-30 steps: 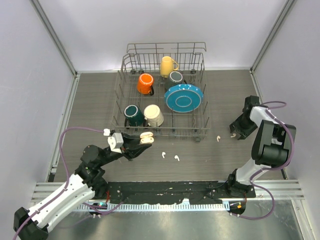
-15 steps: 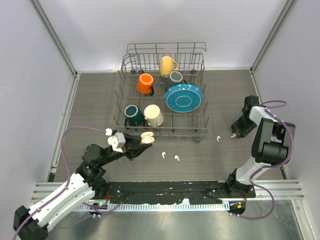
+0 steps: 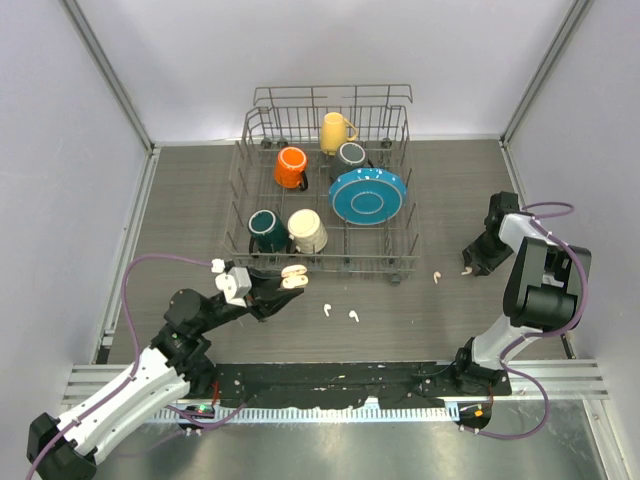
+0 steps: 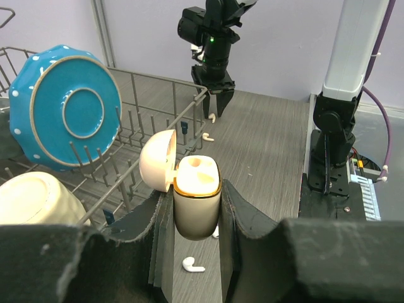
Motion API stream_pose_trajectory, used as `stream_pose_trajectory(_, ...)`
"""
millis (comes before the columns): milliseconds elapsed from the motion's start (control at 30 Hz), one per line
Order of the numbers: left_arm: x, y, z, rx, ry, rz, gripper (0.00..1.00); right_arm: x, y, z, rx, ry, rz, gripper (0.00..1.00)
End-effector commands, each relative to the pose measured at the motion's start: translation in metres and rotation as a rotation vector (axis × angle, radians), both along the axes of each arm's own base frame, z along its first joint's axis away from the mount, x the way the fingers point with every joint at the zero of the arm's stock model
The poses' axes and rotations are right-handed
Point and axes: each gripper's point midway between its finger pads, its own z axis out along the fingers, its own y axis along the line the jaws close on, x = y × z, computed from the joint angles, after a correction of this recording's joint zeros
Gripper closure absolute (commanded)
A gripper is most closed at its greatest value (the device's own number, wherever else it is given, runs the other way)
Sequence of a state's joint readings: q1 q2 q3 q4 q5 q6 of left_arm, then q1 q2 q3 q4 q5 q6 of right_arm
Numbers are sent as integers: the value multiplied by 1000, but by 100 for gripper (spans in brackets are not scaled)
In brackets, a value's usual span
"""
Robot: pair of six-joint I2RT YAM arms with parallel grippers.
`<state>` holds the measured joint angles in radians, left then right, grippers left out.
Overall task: Insert the wireless bluetooth earbuds into the charging case
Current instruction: Pick up the earbud from the center of the board.
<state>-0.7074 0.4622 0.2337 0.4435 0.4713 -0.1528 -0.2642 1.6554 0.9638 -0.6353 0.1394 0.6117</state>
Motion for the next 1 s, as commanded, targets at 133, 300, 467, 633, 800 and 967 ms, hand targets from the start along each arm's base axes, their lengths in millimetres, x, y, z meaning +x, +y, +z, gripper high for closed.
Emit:
stream_pose_trajectory(133,-2,1,8,-24,-27,-1,100,2,5,-4,23,-38,7,57)
stream_pose_trajectory(300,-3,1,9,-28,-29,-1,100,4,6,-3,27,-52,9,57)
stream_pose_trajectory(467,-2,1,8,-27,-28,-3,100,2,10,-7,47,-54,11,62)
stream_pose_trajectory(633,-2,1,7,-30,-29,0,100,5,13,-7,60,-75,17,65)
stream_pose_trajectory(800,-2,1,6,-25,-25,-1,100,6,14,-7,67,-83,23,62)
stream_pose_trajectory(967,-2,0,6,-25,-26,-3,100,2,16,-10,72,-74,33,62)
